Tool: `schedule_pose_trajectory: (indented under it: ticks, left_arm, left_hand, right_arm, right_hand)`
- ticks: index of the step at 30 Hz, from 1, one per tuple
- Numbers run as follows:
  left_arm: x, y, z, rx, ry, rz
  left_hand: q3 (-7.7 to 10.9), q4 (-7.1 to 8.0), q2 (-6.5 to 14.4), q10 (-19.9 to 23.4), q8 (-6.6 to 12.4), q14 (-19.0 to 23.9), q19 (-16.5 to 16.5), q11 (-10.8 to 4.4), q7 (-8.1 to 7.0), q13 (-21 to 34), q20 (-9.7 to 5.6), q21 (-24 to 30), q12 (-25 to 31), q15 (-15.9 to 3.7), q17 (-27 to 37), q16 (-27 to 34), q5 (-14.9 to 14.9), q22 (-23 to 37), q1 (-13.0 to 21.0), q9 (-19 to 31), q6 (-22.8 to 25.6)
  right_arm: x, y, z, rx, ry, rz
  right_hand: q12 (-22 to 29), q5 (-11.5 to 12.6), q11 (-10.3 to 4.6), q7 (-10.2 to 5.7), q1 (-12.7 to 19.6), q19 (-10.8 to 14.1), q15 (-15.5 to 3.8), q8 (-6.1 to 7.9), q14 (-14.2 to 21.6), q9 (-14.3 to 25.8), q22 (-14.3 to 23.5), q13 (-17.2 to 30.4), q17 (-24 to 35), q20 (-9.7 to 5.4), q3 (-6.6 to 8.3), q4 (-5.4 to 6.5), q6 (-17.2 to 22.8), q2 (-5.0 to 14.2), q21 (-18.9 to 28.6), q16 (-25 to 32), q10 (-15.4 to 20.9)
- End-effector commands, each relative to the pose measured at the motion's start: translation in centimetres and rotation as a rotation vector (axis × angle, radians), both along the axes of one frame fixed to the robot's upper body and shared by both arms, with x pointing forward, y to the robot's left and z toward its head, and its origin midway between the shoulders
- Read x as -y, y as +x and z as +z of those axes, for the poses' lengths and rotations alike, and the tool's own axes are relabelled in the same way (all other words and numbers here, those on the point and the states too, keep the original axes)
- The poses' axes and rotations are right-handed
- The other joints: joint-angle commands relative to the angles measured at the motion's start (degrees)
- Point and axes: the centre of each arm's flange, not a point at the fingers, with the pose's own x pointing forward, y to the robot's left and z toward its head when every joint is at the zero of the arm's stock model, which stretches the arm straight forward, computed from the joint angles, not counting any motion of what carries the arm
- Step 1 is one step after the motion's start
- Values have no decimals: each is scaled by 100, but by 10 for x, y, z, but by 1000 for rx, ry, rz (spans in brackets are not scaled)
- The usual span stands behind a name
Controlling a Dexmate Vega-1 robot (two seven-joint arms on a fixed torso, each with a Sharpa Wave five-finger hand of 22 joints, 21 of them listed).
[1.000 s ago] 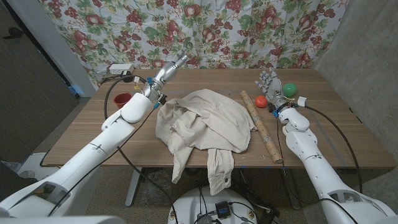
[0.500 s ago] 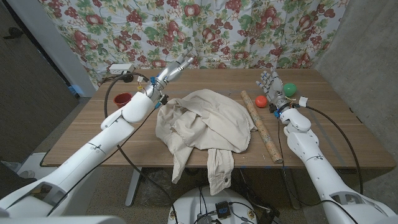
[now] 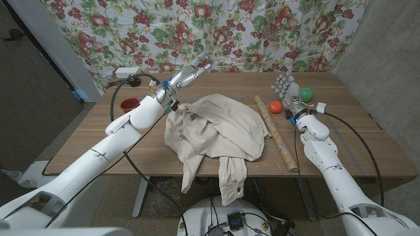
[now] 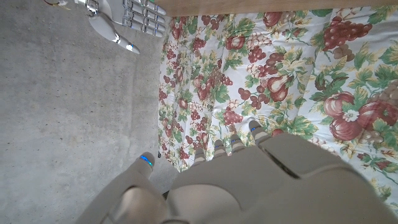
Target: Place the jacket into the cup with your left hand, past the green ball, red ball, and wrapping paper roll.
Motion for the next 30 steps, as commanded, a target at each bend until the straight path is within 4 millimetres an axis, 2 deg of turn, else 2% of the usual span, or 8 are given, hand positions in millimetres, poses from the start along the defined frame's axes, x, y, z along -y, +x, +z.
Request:
schedule_pose_trajectory:
  ticks: [1, 18, 30]
  left_arm:
    - [6, -8, 3, 75, 98, 51]
    - [14, -14, -4, 165, 225, 139]
    - [14, -13, -10, 151, 243, 143]
  left_hand:
    - [10, -37, 185, -325, -32, -275, 14, -39, -35, 13, 43, -16, 31, 43, 8, -14, -7, -2, 17, 11, -142]
    - [26, -32, 211, -323, -55, -283, -19, -42, -33, 12, 52, -50, 8, 33, 11, -34, -18, -1, 27, 12, -139]
    - [28, -21, 219, -354, -79, -311, -48, -38, -24, 13, 43, -74, -18, 30, 14, -52, -28, 1, 20, 14, -172]
  right_arm:
    - [2, 1, -1, -2, 6, -3]
    - [2, 3, -2, -5, 6, -2]
    - [2, 4, -3, -8, 5, -1]
  right_hand:
    - [-5, 33, -1, 23, -8, 54, 22, 11, 12, 28, 34, 17, 19, -112, -22, 18, 35, 298, 25, -1, 20]
    - [-6, 35, -4, 20, -4, 55, 20, 6, 17, 28, 34, 17, 19, -115, -24, 17, 37, 301, 24, -2, 28]
    - [-11, 36, -8, 19, -1, 56, 22, 2, 14, 28, 34, 17, 19, -116, -25, 17, 35, 306, 23, -4, 26]
